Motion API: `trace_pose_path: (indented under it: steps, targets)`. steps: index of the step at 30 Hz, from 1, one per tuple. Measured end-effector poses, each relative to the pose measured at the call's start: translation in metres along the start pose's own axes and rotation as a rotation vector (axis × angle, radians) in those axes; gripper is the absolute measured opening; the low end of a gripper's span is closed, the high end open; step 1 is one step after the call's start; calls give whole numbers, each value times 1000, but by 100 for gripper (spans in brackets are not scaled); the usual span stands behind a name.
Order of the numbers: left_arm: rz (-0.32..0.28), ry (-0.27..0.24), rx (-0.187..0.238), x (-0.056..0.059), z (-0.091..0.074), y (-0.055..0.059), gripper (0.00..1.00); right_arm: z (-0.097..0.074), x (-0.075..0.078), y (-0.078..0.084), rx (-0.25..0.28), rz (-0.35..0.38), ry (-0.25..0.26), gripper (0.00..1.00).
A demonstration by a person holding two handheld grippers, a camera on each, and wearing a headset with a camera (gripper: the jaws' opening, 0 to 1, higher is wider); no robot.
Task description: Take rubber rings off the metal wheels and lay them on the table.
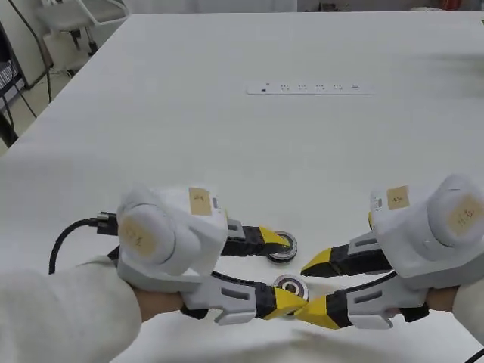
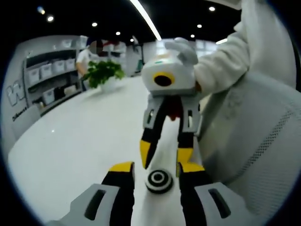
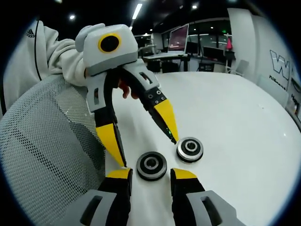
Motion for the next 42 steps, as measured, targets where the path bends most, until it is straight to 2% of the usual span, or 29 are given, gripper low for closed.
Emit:
trace_pose_path:
  steps: [5,9,11,17,19,21,23,27,34,35,36,37,38,42]
  targets:
    - [-9,3,-31,-1,4,14,32,3,-3,5,-18,-3,-13,29]
    - [-22,-11,-16,-4,4,14,21,2,-1,4,-13,-12,-7,26]
    - [-24,-12,-15,-4,4,14,19,2,0,4,-12,-5,-1,25]
    - [-13,17,-57,1,8,24,16,3,0,7,-26,-6,1,24]
    - [-25,8,-35,0,9,23,16,3,0,8,-28,-8,3,24]
    - [-47,4,-41,-1,9,25,17,2,0,7,-17,3,5,23]
    - [-38,6,-21,-1,9,25,17,2,1,7,-14,6,10,22]
    - [6,5,-27,1,9,24,15,2,1,8,-12,6,9,21]
    - [19,4,-28,2,9,24,15,1,1,8,-20,-20,5,19]
    - [19,4,-28,2,9,24,15,0,2,12,-55,-37,7,15]
    - [20,2,-30,2,9,24,15,-1,4,13,-63,-68,21,11]
    - [25,3,-30,2,9,24,15,-1,3,11,-45,-32,13,10]
    - [24,2,-30,2,8,24,15,-1,2,12,-49,-18,13,9]
    - [27,2,-30,2,8,24,15,0,2,11,-62,-59,18,8]
Point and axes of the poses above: the centre of the closed fingertips' face, and the gripper's own axes: z roughly forward along the fingers, x roughly to its right, y roughly out of its underside, the point moved 5 cm from there along -z, roughly backward along the fingers, and after that the axes turned 4 degrees about x, right-handed, at the moved point
